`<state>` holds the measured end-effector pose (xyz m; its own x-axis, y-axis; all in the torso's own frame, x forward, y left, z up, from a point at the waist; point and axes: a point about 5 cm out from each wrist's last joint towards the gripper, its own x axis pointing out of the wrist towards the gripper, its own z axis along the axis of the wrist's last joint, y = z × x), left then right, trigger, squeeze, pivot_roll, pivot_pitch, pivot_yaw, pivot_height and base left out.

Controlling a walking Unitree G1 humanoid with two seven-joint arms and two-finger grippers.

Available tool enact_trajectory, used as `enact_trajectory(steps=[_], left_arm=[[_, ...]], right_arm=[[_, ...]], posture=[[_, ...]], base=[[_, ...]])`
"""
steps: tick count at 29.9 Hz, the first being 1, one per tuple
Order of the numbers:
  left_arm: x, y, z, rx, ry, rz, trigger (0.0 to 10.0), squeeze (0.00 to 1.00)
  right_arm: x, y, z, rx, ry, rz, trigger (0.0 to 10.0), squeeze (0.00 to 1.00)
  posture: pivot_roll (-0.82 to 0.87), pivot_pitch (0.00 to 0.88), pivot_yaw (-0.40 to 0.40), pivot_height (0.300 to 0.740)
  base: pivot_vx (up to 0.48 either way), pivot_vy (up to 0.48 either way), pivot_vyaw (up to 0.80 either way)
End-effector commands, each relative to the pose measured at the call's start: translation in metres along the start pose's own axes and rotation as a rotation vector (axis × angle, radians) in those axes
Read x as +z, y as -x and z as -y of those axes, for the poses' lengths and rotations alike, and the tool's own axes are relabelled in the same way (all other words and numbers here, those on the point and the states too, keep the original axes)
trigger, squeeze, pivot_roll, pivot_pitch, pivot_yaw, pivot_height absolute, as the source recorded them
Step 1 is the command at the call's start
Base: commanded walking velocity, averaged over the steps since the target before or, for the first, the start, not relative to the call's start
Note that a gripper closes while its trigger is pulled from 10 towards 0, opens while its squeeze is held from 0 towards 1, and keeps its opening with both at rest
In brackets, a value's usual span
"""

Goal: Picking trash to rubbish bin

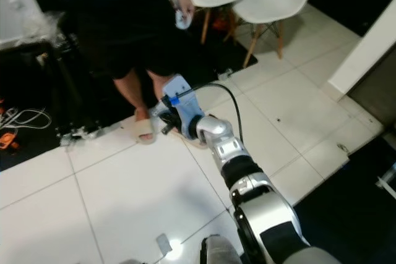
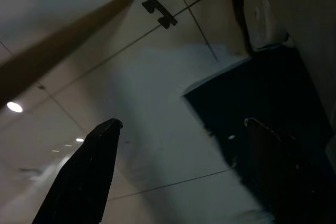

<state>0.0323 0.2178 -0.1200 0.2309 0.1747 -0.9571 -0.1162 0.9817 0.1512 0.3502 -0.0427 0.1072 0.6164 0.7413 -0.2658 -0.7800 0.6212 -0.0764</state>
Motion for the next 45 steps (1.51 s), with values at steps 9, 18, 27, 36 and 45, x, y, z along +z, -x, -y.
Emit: enact_trajectory(steps=[9, 18, 27, 36, 45], left_arm=[[0.027, -0.002, 0.013, -0.037, 0.006, 0.106, 10.0, 0.00], [0.026, -0.002, 0.013, -0.034, 0.012, 0.104, 10.0, 0.00], [0.027, -0.002, 0.014, -0.034, 0.015, 0.105, 10.0, 0.00], [0.027, -0.002, 0.013, -0.029, 0.007, 0.107, 10.0, 0.00], [0.030, -0.003, 0.009, -0.017, -0.004, 0.114, 10.0, 0.00]], right_arm=[[-0.034, 0.010, 0.002, -0.038, -0.002, -0.119, 10.0, 0.00], [-0.115, 0.048, -0.004, -0.151, -0.113, -0.402, 10.0, 0.00], [-0.184, 0.102, -0.019, -0.333, -0.277, -0.636, 10.0, 0.00], [-0.222, 0.141, -0.038, -0.466, -0.412, -0.780, 10.0, 0.00], [-0.248, 0.169, -0.064, -0.463, -0.430, -0.935, 10.0, 0.00]], posture=[[0.07, 0.059, -0.059, 0.740], [0.07, 0.061, -0.063, 0.740], [0.08, 0.060, -0.066, 0.740], [0.08, 0.060, -0.065, 0.740], [0.09, 0.042, -0.069, 0.740]], base=[[0.000, 0.000, -0.44], [0.000, 0.000, 0.00], [0.000, 0.000, 0.00], [0.000, 0.000, 0.00], [0.000, 0.000, -0.80]])
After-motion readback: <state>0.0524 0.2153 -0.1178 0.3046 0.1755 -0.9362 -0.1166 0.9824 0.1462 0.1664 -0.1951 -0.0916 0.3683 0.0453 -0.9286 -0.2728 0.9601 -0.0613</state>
